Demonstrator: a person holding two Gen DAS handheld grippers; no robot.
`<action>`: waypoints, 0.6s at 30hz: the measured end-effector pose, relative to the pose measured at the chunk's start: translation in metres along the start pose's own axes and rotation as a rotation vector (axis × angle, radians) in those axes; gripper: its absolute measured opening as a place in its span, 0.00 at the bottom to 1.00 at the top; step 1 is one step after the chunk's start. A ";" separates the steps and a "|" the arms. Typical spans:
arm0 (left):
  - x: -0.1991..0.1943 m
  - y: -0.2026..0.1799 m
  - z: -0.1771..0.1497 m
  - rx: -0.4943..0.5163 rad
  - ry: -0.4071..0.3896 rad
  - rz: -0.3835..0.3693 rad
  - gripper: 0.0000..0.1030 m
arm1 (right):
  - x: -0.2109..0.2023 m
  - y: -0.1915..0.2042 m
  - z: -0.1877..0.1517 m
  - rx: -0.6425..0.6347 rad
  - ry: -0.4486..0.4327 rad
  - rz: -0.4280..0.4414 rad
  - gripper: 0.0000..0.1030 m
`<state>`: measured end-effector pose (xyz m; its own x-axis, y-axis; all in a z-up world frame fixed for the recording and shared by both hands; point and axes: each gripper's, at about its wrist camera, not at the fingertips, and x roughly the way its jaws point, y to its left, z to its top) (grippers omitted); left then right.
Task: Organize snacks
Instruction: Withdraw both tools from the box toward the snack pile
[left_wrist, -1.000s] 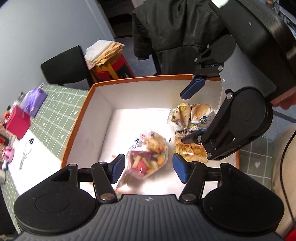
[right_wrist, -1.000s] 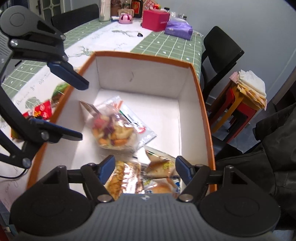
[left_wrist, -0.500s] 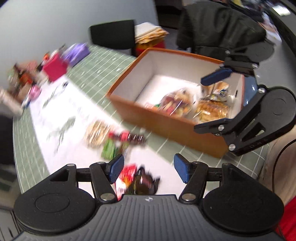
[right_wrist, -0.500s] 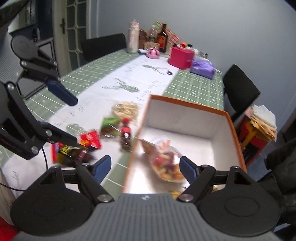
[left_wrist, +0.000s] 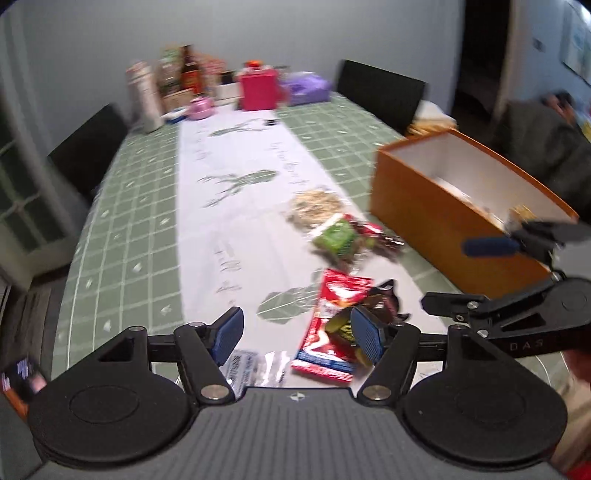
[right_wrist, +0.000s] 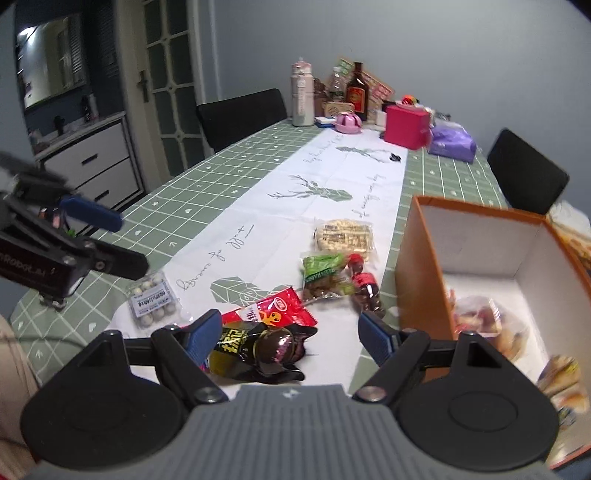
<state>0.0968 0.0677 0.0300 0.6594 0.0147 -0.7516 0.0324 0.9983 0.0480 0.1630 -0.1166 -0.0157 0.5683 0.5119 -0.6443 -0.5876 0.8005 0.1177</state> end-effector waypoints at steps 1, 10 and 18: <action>0.003 0.005 -0.004 -0.036 -0.002 0.023 0.77 | 0.005 0.001 -0.002 0.025 0.002 -0.017 0.77; 0.040 0.057 -0.046 -0.443 0.050 0.145 0.81 | 0.044 0.005 -0.027 0.127 0.041 -0.125 0.77; 0.072 0.073 -0.058 -0.611 0.109 0.202 0.81 | 0.069 0.014 -0.036 0.151 0.080 -0.101 0.81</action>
<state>0.1025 0.1452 -0.0586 0.5270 0.1786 -0.8309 -0.5381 0.8269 -0.1635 0.1732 -0.0811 -0.0852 0.5686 0.4049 -0.7161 -0.4333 0.8874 0.1577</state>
